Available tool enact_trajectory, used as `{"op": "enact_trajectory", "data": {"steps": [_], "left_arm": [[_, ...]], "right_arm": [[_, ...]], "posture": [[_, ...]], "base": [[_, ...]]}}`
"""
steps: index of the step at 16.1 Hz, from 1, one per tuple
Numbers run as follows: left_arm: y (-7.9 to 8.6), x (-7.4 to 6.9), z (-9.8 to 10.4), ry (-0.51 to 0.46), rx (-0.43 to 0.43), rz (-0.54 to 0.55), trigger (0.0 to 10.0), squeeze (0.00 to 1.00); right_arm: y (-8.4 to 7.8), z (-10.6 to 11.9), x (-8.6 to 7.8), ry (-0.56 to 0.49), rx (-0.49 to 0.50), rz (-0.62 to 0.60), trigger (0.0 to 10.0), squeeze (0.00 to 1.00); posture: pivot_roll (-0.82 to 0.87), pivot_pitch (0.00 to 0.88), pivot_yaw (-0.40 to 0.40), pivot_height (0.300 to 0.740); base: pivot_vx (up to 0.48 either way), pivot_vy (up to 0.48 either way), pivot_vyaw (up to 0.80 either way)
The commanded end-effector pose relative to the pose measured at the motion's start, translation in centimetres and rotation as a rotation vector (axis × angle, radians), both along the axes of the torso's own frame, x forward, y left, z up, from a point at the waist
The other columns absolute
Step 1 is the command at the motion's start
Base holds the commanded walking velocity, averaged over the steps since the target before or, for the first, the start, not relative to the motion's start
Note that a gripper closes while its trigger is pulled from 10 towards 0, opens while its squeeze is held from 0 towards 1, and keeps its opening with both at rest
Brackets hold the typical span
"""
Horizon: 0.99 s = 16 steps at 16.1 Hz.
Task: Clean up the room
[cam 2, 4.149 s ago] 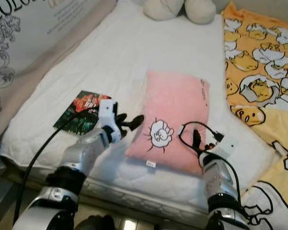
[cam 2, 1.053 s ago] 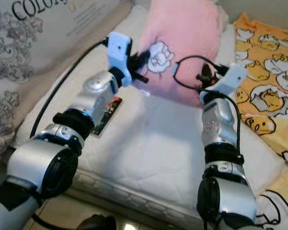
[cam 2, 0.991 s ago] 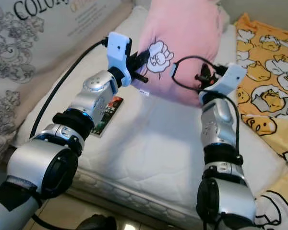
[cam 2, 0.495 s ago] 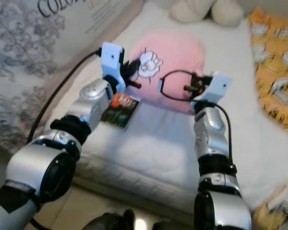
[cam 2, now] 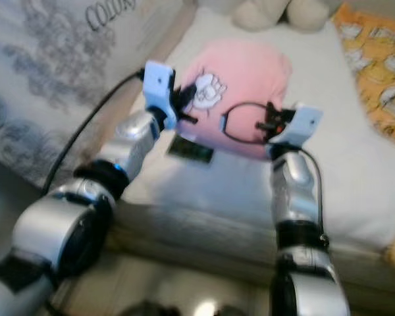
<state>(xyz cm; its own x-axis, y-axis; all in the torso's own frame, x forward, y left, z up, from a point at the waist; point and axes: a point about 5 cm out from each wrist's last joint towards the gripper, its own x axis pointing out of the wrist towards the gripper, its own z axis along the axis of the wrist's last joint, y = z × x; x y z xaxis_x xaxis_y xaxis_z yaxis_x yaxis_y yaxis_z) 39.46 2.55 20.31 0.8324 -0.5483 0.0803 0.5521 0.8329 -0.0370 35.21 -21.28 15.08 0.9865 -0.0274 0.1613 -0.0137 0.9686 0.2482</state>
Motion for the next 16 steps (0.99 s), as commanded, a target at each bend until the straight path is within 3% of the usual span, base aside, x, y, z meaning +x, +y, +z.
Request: {"op": "enact_trajectory", "data": {"steps": [1, 4, 6, 16], "left_arm": [[0.3, 0.3, 1.3, -0.053, 0.003, 0.012, 10.0, 0.00], [-0.3, 0.0, 0.6, -0.024, -0.010, 0.039, 10.0, 0.00], [-0.1, 0.1, 0.1, -0.015, -0.001, 0.084, 10.0, 0.00], [0.3, 0.0, -0.6, 0.002, 0.009, 0.128, 10.0, 0.00]], "right_arm": [[0.5, 1.2, 0.2, -0.051, -0.014, 0.014, 0.0, 0.00], [0.2, 0.2, 0.1, 0.012, -0.037, -0.002, 0.0, 0.00], [0.4, 0.0, 0.0, 0.020, -0.063, 0.007, 0.0, 0.00], [0.7, -0.5, 0.1, 0.049, -0.074, 0.028, 0.0, 0.00]], "posture": [[-0.09, 0.000, 0.055, 0.740], [-0.09, 0.000, 0.053, 0.740], [-0.09, 0.000, 0.050, 0.740], [-0.08, 0.000, 0.033, 0.740]], "base": [[0.000, 0.476, 0.00], [0.000, 0.000, 0.00], [0.480, 0.000, 0.00], [0.480, 0.000, 0.50]]}}
